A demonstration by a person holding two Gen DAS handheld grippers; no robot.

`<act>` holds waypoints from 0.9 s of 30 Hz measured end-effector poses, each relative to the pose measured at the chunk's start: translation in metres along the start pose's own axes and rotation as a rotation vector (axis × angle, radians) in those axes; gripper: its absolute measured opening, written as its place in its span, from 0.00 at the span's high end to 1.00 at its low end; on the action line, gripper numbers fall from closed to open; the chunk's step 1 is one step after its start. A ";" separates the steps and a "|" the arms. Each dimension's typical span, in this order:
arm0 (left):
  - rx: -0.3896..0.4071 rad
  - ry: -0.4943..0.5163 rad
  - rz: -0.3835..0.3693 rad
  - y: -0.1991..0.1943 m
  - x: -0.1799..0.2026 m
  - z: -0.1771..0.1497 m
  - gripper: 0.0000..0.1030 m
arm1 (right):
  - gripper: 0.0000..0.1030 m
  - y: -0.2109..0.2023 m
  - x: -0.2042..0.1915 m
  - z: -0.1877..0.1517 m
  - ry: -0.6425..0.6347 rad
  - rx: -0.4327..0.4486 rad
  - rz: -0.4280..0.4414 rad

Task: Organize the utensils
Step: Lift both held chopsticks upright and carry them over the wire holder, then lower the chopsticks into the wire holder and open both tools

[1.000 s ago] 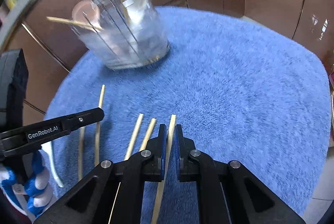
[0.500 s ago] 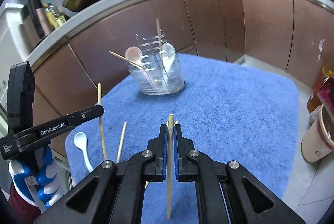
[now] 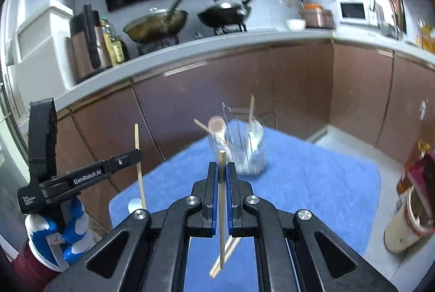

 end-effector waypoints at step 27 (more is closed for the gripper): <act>0.282 -0.020 0.214 0.189 -0.027 0.138 0.95 | 0.95 0.193 0.012 0.105 -0.107 0.215 0.026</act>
Point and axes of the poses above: each gripper's, at about its wrist camera, not at the fingertips, and y roughly the way its jaws point, x to its right, z to its top, the point moved 2 cm from there along y, roughly the way its jaws point, and after that the axes turned 14 degrees about y, right-handed, at the moved point
